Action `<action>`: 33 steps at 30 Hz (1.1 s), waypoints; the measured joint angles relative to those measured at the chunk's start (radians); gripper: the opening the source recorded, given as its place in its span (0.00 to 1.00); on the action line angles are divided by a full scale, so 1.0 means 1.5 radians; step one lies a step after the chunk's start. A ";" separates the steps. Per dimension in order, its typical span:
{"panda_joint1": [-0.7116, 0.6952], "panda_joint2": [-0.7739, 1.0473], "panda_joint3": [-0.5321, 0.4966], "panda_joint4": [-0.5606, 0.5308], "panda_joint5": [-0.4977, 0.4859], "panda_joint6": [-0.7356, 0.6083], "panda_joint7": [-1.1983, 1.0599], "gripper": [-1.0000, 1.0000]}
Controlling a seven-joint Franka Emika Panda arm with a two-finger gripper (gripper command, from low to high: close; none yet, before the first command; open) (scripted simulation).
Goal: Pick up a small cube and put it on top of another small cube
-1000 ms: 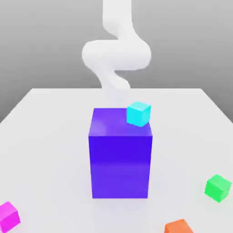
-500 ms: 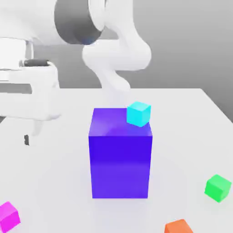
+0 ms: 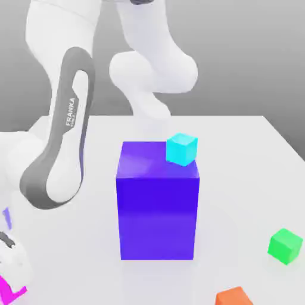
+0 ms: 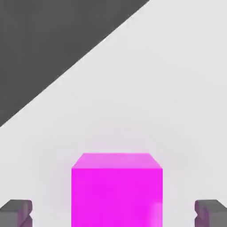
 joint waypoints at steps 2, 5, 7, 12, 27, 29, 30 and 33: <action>0.000 0.000 0.000 0.000 0.000 0.000 0.000 0.00; -0.003 0.009 0.004 0.002 0.004 0.006 -0.003 0.00; 0.005 -0.015 -0.007 -0.004 -0.007 -0.012 0.005 0.00; 0.052 -0.105 -0.014 -0.033 -0.059 -0.069 0.012 0.00; 0.282 -0.224 0.224 -0.136 -0.196 -0.078 -0.201 0.00; 0.311 -0.238 0.258 -0.149 -0.210 -0.079 -0.233 0.00; 0.325 -0.245 0.276 -0.156 -0.216 -0.080 -0.250 0.00; 0.367 -0.267 0.329 -0.176 -0.231 -0.082 -0.302 0.00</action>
